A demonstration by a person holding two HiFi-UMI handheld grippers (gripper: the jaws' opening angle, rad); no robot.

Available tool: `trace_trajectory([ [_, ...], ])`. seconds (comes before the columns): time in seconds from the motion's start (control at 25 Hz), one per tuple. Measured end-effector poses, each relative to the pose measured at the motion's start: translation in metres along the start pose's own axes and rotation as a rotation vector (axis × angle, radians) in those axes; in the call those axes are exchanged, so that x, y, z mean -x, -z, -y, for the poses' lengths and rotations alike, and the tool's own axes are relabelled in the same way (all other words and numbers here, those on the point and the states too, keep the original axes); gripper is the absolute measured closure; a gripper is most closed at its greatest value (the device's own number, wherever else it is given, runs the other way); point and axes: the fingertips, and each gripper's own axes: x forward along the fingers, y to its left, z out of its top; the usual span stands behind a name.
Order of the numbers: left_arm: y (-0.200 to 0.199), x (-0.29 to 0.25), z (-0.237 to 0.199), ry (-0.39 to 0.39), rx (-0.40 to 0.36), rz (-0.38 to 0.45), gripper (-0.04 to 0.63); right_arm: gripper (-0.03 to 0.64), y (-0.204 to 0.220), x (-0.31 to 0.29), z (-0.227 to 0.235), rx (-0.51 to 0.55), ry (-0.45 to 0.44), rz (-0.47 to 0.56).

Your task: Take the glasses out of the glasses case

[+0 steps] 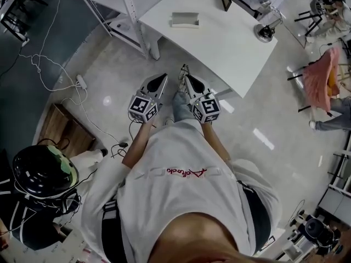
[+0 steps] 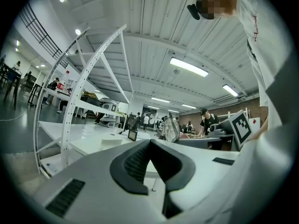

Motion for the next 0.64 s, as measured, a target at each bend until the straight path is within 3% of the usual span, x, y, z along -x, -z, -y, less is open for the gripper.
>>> trace_trajectory([
  [0.64, -0.01, -0.006, 0.013, 0.022, -0.015, 0.034, 0.572, 0.58, -0.016, 0.016, 0.007, 0.041, 0.015, 0.034],
])
